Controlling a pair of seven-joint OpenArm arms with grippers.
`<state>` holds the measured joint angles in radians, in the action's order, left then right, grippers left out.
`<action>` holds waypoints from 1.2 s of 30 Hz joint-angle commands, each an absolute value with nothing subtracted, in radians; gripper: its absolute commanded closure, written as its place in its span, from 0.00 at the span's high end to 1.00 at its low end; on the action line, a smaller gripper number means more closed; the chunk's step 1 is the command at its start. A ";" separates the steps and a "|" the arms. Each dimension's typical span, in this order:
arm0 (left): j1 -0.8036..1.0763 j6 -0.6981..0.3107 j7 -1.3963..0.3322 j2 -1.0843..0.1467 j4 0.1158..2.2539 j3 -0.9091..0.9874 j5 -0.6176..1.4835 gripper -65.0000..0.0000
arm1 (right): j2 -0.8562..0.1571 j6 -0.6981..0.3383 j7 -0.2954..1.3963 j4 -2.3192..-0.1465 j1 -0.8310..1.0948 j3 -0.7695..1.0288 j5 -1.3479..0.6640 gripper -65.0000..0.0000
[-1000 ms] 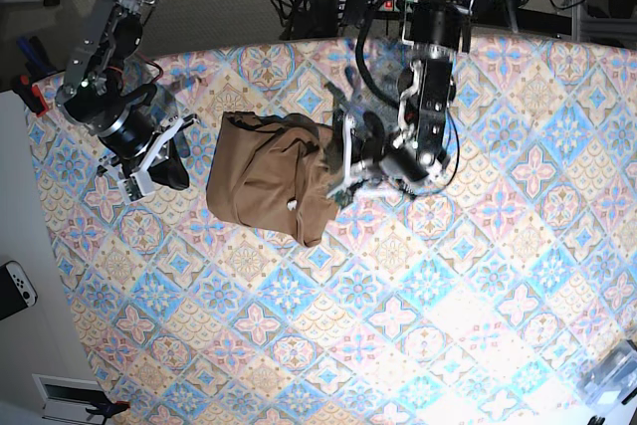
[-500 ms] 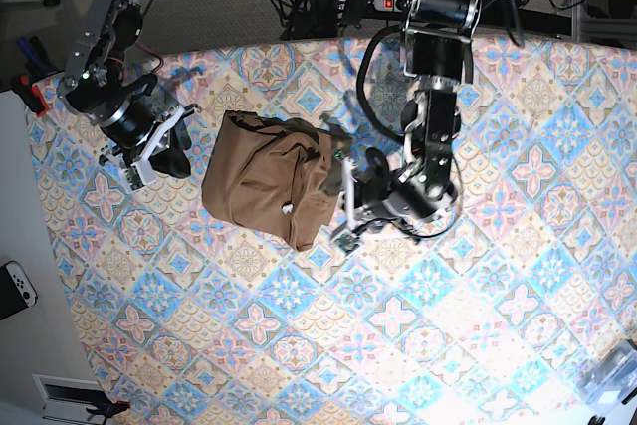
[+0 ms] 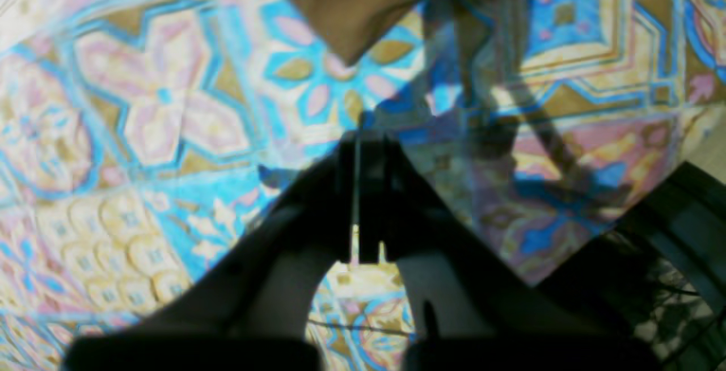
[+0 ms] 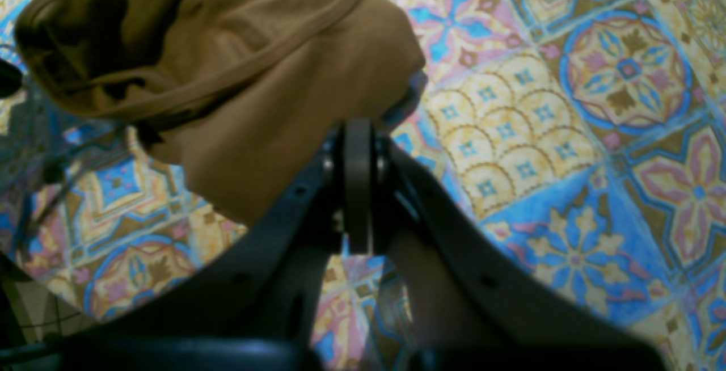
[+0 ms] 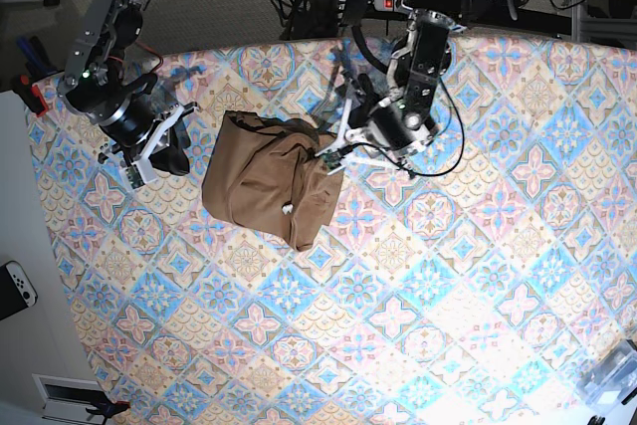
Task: Layout the t-shirt on the table in an organized manner, then fold the t-shirt properly
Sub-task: 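Press and square the folded bundle with the left gripper against the right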
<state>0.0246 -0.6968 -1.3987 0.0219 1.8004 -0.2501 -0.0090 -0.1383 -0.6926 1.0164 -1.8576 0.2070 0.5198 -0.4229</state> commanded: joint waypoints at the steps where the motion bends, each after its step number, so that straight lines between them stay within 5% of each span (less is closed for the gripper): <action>1: 0.005 -0.698 -1.389 0.030 1.790 -0.266 -0.002 0.00 | -0.150 -0.698 0.992 -1.876 0.197 0.524 -0.446 0.00; 21: -0.257 -0.698 -1.043 0.073 1.357 -0.272 -0.090 0.00 | -0.150 -0.698 0.990 -1.876 0.229 0.584 -0.444 0.00; 36: -0.329 -0.698 -0.458 0.102 1.098 -0.275 -0.088 0.00 | -0.150 -0.698 0.992 -1.876 0.248 0.584 -0.443 0.00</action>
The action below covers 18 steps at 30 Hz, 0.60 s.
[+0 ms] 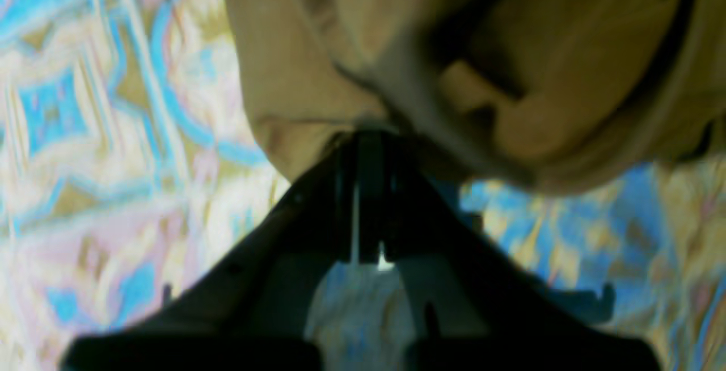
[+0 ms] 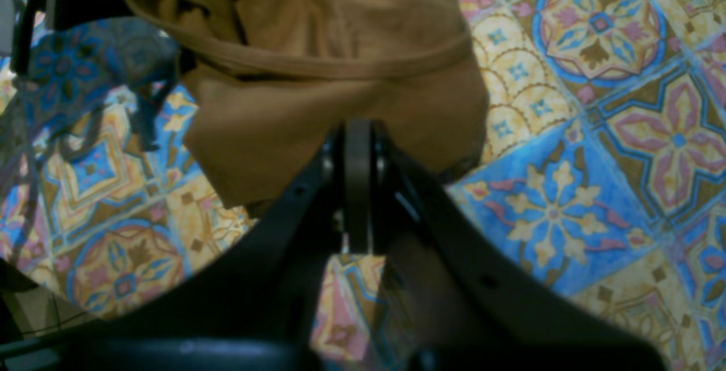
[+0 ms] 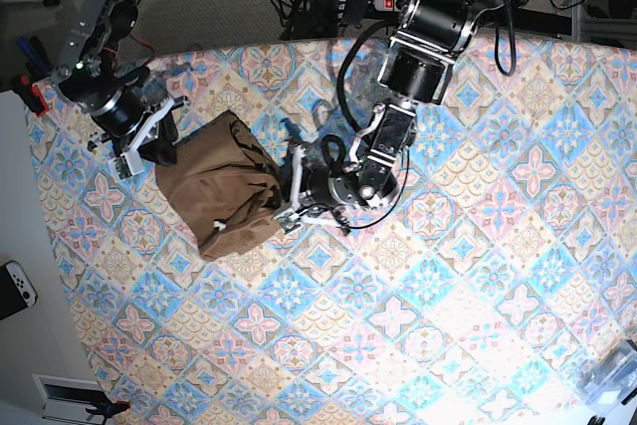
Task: Layout the t-shirt on the table in an organized manner, then fold the t-shirt properly
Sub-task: 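Press and square the folded bundle with the left gripper against the right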
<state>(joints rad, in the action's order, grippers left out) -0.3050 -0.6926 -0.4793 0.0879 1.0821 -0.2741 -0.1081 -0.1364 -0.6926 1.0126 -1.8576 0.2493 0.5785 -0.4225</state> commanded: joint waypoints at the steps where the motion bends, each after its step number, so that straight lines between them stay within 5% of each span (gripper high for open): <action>1: -0.335 -0.679 -0.420 0.104 1.073 -0.278 -0.088 0.00 | -0.148 -0.698 0.992 -1.877 0.254 0.584 -0.443 0.00; 13: -0.492 -0.539 0.139 0.157 0.581 -0.277 -0.081 0.01 | -0.148 -0.698 0.989 -1.877 0.305 0.584 -0.443 0.00; 18: -0.461 -0.495 0.277 0.157 0.582 -0.275 -0.081 0.25 | -0.148 -0.698 0.989 -1.879 0.308 0.602 -0.443 0.00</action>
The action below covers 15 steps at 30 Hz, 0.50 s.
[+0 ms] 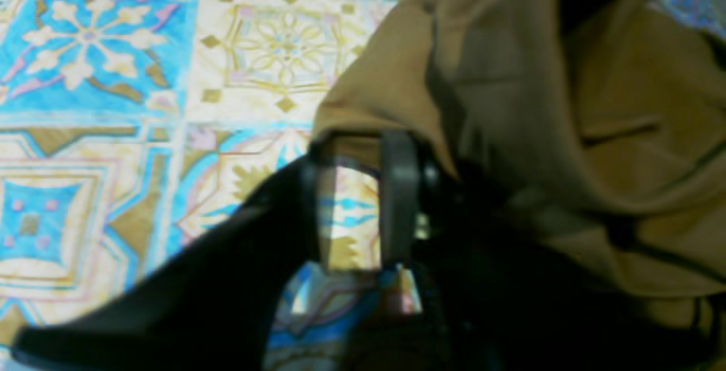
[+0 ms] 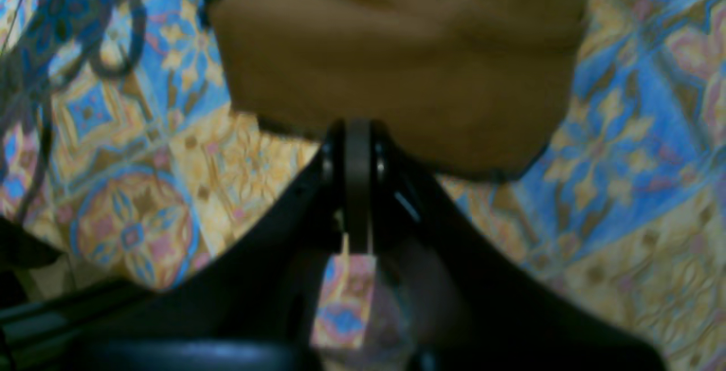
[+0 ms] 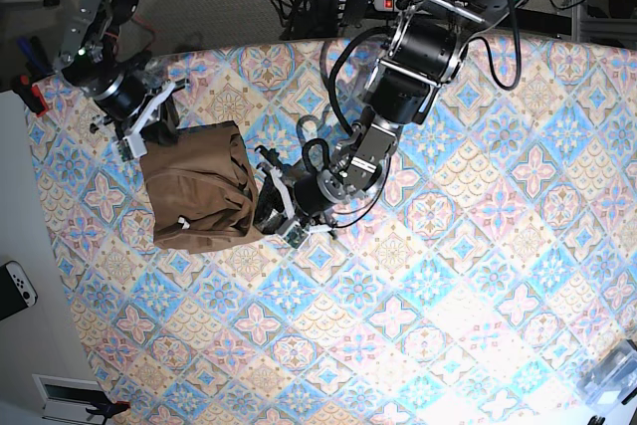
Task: Layout the t-shirt on the table in an organized manner, then fold the t-shirt properly
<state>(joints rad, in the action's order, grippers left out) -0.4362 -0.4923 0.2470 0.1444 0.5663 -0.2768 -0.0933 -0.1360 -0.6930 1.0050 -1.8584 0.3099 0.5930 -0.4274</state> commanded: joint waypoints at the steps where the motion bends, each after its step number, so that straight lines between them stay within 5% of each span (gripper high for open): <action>1: -0.447 -0.493 0.289 0.157 0.591 -0.274 -0.079 0.25 | -0.147 -0.698 0.990 -1.879 0.308 0.610 -0.443 0.00; 6: -0.294 -0.493 0.265 0.128 0.888 -0.274 -0.079 0.20 | -0.147 -0.698 0.990 -1.879 0.308 0.647 -0.443 0.00; 9: -0.183 -0.493 0.140 0.084 1.162 -0.274 -0.079 0.09 | -0.147 -0.698 0.990 -1.879 0.308 0.651 -0.443 0.00; 11: -0.116 -0.493 -0.028 0.051 1.374 -0.272 -0.079 0.00 | -0.147 -0.698 0.992 -1.879 0.308 0.651 -0.443 0.00; 15: -0.044 -0.493 -0.461 -0.002 1.748 -0.272 -0.079 0.00 | -0.147 -0.698 0.992 -1.879 0.308 0.651 -0.443 0.00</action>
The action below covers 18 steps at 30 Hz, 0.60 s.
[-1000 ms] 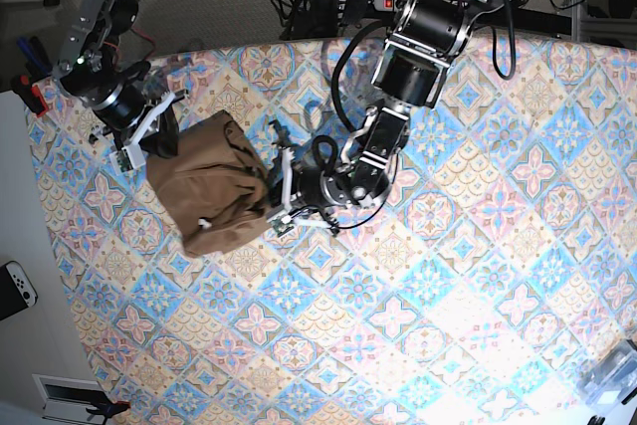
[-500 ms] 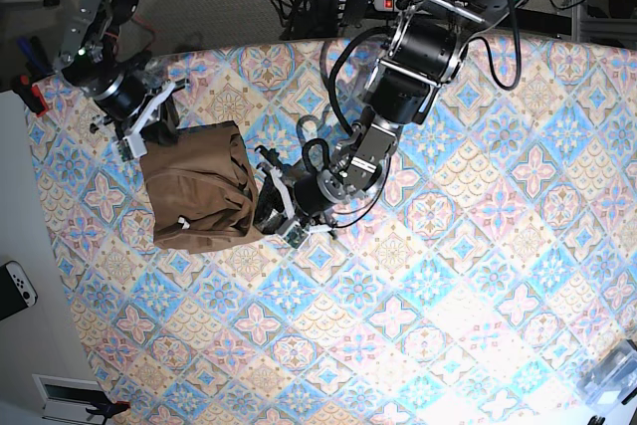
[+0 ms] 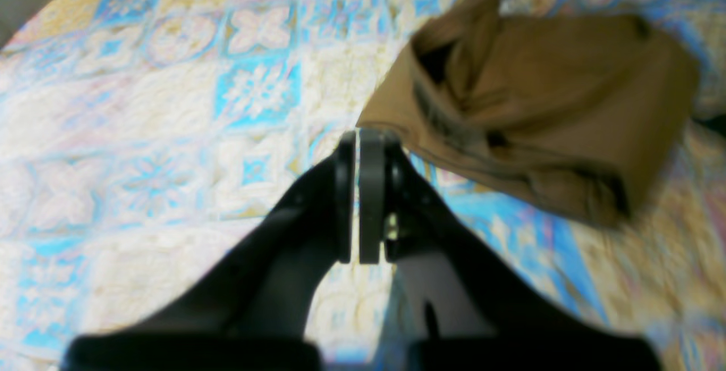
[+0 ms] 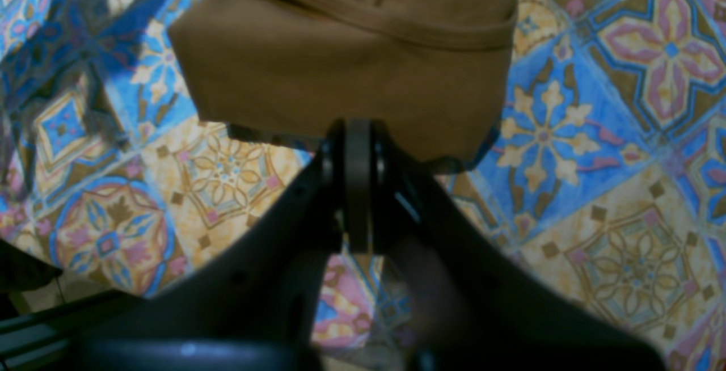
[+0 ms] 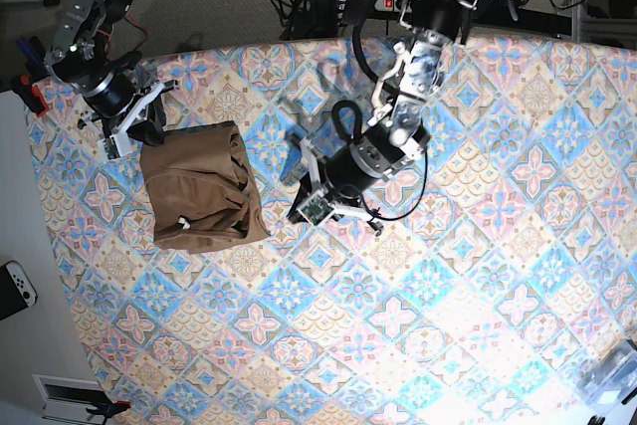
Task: Layout the t-shirt on the table in an organized manner, then fold the t-shirt properly
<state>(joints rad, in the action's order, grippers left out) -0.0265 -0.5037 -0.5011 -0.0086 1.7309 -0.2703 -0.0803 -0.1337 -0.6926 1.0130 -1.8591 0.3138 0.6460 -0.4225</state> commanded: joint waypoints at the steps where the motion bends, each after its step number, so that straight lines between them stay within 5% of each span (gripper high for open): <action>1: -0.041 -0.493 -0.570 -0.015 1.825 -0.272 -0.079 0.00 | -0.147 -0.698 0.992 -1.879 0.308 0.651 -0.443 0.00; 6: 0.010 -0.496 -1.012 -0.042 2.114 -0.272 -0.081 0.00 | -0.145 -0.698 0.990 -1.880 0.308 0.700 -0.443 0.00; 10: 0.051 -0.503 -1.228 -0.059 2.126 -0.271 -0.082 0.00 | -0.143 -0.698 0.992 -1.940 0.311 0.802 -0.443 0.00; 18: 0.354 -0.504 -1.144 -0.119 2.126 -0.257 -0.076 0.00 | -0.143 -0.698 0.984 -1.942 0.467 0.888 -0.441 0.00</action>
